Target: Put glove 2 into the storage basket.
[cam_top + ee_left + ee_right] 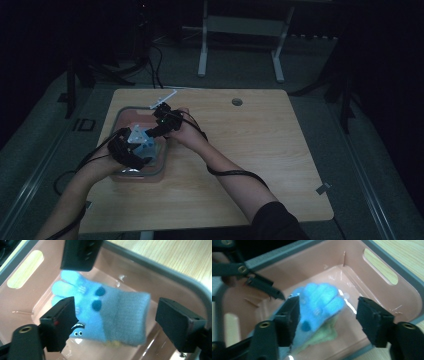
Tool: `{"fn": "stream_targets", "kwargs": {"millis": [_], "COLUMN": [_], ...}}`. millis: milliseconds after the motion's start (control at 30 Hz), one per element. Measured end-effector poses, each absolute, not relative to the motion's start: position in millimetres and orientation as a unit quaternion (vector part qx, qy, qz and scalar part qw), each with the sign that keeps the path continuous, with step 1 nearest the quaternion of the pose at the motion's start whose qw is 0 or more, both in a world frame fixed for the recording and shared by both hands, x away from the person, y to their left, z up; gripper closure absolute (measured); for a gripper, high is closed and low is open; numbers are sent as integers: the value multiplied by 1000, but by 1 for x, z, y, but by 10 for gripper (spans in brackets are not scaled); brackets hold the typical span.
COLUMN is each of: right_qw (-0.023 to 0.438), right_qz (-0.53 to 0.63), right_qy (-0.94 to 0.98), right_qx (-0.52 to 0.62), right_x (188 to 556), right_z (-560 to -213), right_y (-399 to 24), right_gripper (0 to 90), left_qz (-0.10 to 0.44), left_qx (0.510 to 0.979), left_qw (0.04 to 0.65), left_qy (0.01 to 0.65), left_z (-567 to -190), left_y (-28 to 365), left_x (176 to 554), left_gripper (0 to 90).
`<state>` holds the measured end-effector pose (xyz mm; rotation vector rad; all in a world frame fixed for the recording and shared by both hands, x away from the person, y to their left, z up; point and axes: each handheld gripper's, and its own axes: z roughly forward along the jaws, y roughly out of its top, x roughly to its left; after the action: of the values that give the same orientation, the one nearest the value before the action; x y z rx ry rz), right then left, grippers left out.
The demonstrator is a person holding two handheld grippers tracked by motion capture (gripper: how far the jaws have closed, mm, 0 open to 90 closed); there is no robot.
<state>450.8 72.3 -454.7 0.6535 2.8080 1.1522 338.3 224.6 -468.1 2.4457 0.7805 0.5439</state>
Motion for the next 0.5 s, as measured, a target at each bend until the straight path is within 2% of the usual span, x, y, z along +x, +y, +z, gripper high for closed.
{"fn": "stream_targets", "kwargs": {"millis": [133,267,500], "right_qw": [-8,-15,-13], "right_qz": [375,374,387], "right_qy": [902,907,901], "right_qx": [211,195,194], "right_x": [446,437,428], "right_z": [-451,-454,-455], "right_y": [63,54,26], "right_gripper": [266,193,162], "left_qz": [190,183,169], "left_qx": [900,897,894], "left_qw": [261,279,313], "left_qy": [293,290,273], "left_z": [-464,-460,-456], "left_y": [220,210,197], "left_x": [337,332,329], "left_gripper": [82,69,69]}}
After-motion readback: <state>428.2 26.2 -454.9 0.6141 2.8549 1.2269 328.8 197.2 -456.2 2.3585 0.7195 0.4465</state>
